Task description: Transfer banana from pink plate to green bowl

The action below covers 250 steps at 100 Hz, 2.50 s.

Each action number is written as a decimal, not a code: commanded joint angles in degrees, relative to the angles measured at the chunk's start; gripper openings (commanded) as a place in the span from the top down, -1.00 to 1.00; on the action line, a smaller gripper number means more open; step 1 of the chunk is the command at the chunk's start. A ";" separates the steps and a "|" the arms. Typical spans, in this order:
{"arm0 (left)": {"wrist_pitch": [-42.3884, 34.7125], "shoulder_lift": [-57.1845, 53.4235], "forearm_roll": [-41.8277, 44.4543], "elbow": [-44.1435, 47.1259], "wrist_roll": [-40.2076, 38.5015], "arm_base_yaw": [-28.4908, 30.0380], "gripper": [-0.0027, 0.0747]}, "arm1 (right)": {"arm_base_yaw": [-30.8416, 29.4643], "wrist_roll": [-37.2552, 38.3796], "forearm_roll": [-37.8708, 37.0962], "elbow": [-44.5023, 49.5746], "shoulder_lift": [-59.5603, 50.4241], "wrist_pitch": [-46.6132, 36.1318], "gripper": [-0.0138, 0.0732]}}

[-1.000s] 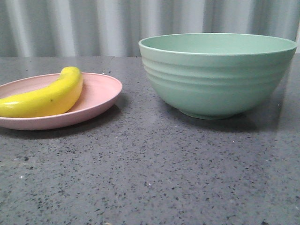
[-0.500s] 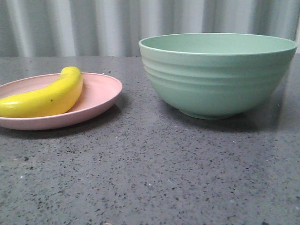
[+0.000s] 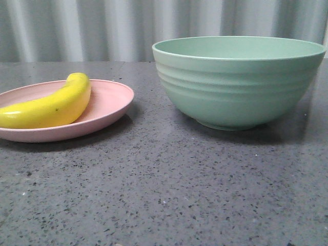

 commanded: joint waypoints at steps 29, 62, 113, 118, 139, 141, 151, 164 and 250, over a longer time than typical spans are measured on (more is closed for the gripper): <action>-5.79 -1.44 -0.25 0.63 0.09 0.07 0.98 | -0.30 -0.07 -0.90 1.11 -1.21 -9.39 0.85; -5.77 -1.44 -0.78 0.63 0.09 0.07 0.98 | -0.30 -0.07 -0.90 1.11 -1.21 -9.52 0.85; 0.73 1.82 -1.99 -7.85 0.09 0.07 0.98 | -0.30 -0.07 0.08 -6.15 2.17 1.19 0.85; 2.66 4.00 -1.99 -10.38 0.09 0.07 0.98 | -0.30 -0.07 0.08 -8.07 4.59 1.75 0.85; -0.28 14.93 -2.44 -17.12 0.09 0.07 0.98 | -0.30 -0.07 0.21 -17.50 16.76 4.53 0.85; -1.13 15.94 -2.44 -17.34 0.09 0.07 0.98 | -0.30 -0.07 0.43 -18.46 18.04 5.13 0.85; -5.44 20.16 -2.70 -17.97 0.09 0.07 0.98 | -0.30 -0.07 1.63 -21.79 23.15 6.09 0.85; -9.44 23.84 -6.93 -17.97 0.09 0.07 0.85 | -0.30 -0.07 1.78 -22.07 27.17 4.16 0.85; 6.13 52.01 -6.14 -36.73 0.19 -17.41 -0.21 | -0.30 -0.07 2.10 -22.07 30.23 1.65 0.85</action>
